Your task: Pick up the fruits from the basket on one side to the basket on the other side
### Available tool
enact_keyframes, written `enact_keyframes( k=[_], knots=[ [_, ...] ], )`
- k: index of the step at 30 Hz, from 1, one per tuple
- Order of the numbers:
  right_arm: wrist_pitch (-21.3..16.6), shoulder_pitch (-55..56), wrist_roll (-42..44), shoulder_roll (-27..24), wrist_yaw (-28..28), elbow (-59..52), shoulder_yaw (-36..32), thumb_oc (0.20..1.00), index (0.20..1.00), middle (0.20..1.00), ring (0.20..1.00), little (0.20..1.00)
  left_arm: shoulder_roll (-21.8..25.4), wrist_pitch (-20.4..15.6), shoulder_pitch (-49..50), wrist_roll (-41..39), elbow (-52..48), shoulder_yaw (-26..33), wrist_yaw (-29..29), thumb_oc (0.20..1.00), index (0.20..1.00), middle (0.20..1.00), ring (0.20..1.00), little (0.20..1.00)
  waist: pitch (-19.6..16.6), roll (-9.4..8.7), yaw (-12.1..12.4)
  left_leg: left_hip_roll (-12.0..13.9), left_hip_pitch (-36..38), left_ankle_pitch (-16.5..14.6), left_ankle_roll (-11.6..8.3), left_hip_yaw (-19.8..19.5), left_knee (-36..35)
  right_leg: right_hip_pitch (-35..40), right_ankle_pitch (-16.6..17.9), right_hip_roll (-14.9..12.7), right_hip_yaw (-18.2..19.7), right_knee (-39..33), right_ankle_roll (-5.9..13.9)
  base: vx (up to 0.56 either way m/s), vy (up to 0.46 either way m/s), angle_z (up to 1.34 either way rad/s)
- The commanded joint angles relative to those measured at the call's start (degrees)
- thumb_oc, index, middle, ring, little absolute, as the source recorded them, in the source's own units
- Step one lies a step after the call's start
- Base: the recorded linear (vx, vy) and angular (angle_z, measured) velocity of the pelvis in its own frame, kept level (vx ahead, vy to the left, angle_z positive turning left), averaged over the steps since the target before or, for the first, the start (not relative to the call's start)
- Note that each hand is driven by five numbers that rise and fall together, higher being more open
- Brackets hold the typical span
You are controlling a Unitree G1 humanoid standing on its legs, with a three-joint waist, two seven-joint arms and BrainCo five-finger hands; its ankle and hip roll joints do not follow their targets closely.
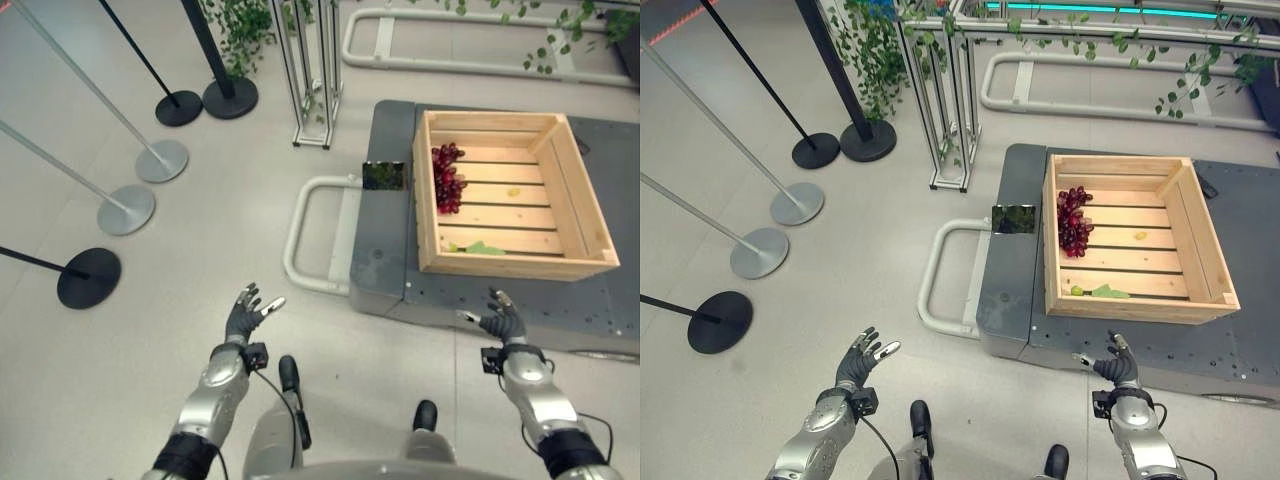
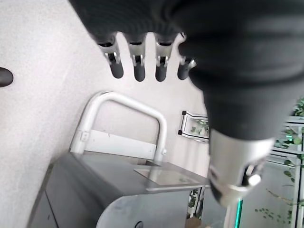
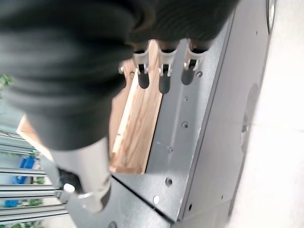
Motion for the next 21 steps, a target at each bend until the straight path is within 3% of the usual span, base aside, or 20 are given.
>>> enact_keyframes(
  k=[1, 4, 6, 14, 21],
  knots=[
    [-0.49, -6.95, -3.33, -6.0, -2.49, -1.84, -2.73, 1.0, 1.0, 1.0, 1.0, 1.0, -1.33, -2.59, -2.54, 2.04, -2.04, 1.54, 0.67, 1.0, 1.0, 1.0, 1.0, 1.0, 1.97, -0.36, -0.82, -0.77, 0.01, -6.53, -0.15, 0.85, 4.09, -4.15, -1.1, -1.05, 2.86, 4.08, -0.99, -0.06, 0.059, -0.04],
    [-0.15, -9.19, -3.3, -8.16, -2.85, -0.2, -2.61, 1.0, 1.0, 1.0, 1.0, 1.0, -1.2, -2.87, -2.44, 1.97, -2.37, 1.11, 0.56, 1.0, 1.0, 1.0, 1.0, 1.0, 2.21, -0.61, -0.57, -1.08, -1.12, -6.32, -0.16, 1.14, 3.85, -5.49, -0.49, -1.1, 3.3, 3.67, -0.82, -0.04, 0.038, 0.0],
    [0.62, -13.32, -3.79, -12.14, -2.63, 3.48, -1.64, 1.0, 1.0, 1.0, 1.0, 1.0, -0.48, -3.5, -2.11, 1.69, -3.11, 0.87, 0.47, 1.0, 1.0, 1.0, 1.0, 1.0, 2.41, -1.01, -0.01, -1.62, -2.41, -6.21, 0.0, 1.14, 3.56, -7.31, 0.53, -1.49, 3.75, 3.22, -0.47, -0.07, 0.078, -0.01],
    [2.08, -27.43, -4.03, -20.05, -0.81, 14.58, 5.75, 1.0, 1.0, 1.0, 1.0, 1.0, 0.75, -4.31, -1.45, 0.12, -4.74, 0.26, 0.37, 1.0, 1.0, 1.0, 1.0, 1.0, 4.65, -1.95, 1.45, -2.55, -4.42, -6.16, 0.46, 1.05, 3.85, -10.02, 1.58, -2.21, 4.5, 4.31, 0.03, -0.04, 0.061, -0.01],
    [1.62, -34.02, -0.82, -26.9, 1.89, 20.44, 9.34, 1.0, 1.0, 1.0, 1.0, 1.0, 1.5, -4.69, -1.45, -0.67, -5.02, 1.12, 0.25, 1.0, 1.0, 1.0, 1.0, 1.0, 6.28, -3.85, 1.87, -2.48, -4.98, -6.16, 0.53, 1.04, 4.21, -10.65, 2.09, -2.15, 4.67, 4.56, 0.19, 0.0, 0.031, 0.0]
  ],
)
